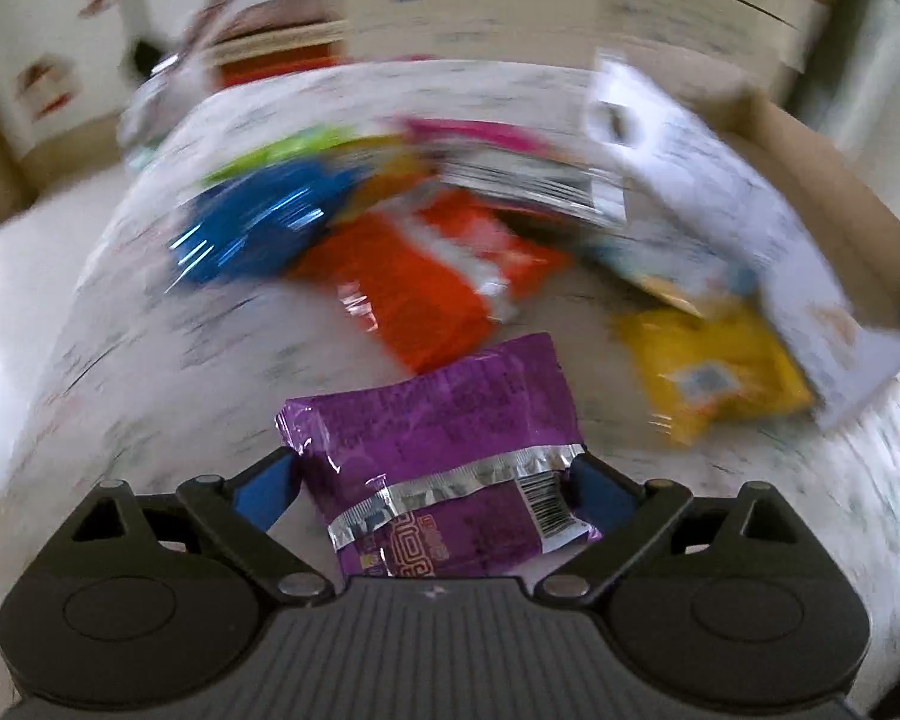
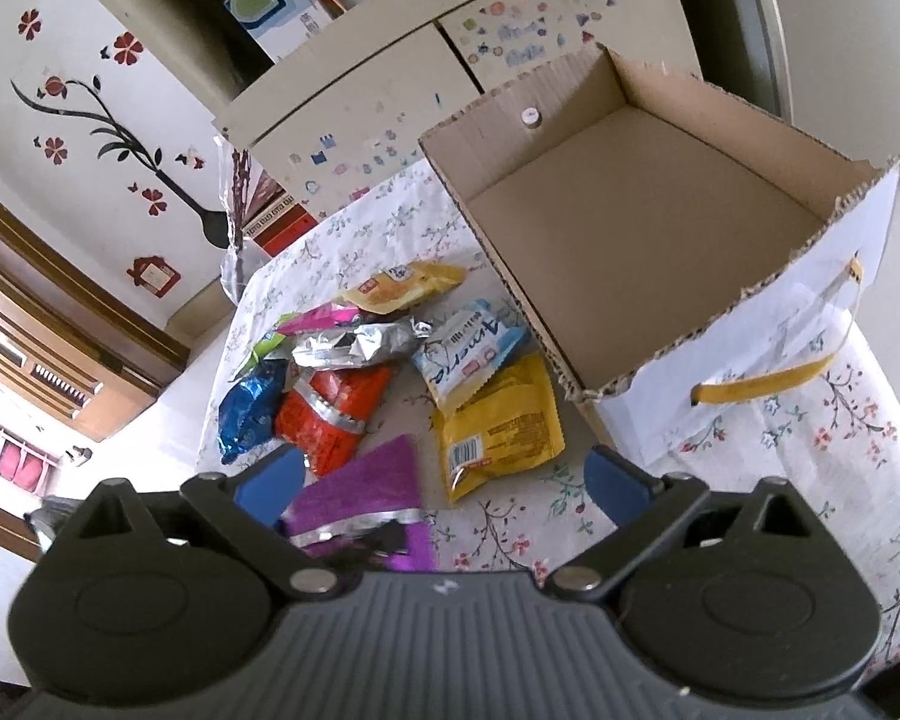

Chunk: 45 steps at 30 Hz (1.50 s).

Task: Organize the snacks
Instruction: 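Lower the left tool onto the purple bag while the right tool approaches the yellow bag, then close the left tool on the purple bag while the right tool grasps the yellow bag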

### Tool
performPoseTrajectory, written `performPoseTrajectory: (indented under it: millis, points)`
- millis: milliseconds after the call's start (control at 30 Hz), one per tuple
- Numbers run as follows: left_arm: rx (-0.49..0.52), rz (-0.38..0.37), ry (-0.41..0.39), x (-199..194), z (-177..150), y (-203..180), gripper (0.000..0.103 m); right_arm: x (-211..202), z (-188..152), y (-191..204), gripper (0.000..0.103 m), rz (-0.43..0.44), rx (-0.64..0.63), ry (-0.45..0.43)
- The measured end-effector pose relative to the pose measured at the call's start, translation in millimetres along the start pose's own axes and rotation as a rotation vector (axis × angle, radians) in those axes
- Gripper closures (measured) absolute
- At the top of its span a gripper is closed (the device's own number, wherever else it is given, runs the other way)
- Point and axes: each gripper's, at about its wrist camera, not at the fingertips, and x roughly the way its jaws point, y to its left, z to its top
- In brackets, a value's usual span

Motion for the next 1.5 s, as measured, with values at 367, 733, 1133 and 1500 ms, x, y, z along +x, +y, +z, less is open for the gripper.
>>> performPoseTrajectory:
  millis: [367, 733, 1133, 1500]
  points:
    - [-0.232, 0.075, -0.01, -12, -6, 45, 0.004, 33, -14, 10, 0.017, -0.013, -0.052, 0.038]
    - [-0.256, 0.072, -0.053, -13, 1, 47, 0.004, 69, -21, 9, 0.025, -0.152, -0.07, -0.027]
    - [-0.305, 0.091, -0.042, -8, 1, 58, 0.003, 84, -32, 29, 0.051, -0.104, -0.29, -0.036]
    - [-0.334, 0.106, -0.059, -9, 3, 57, 0.001, 52, -32, 41, 0.05, -0.08, -0.342, -0.126]
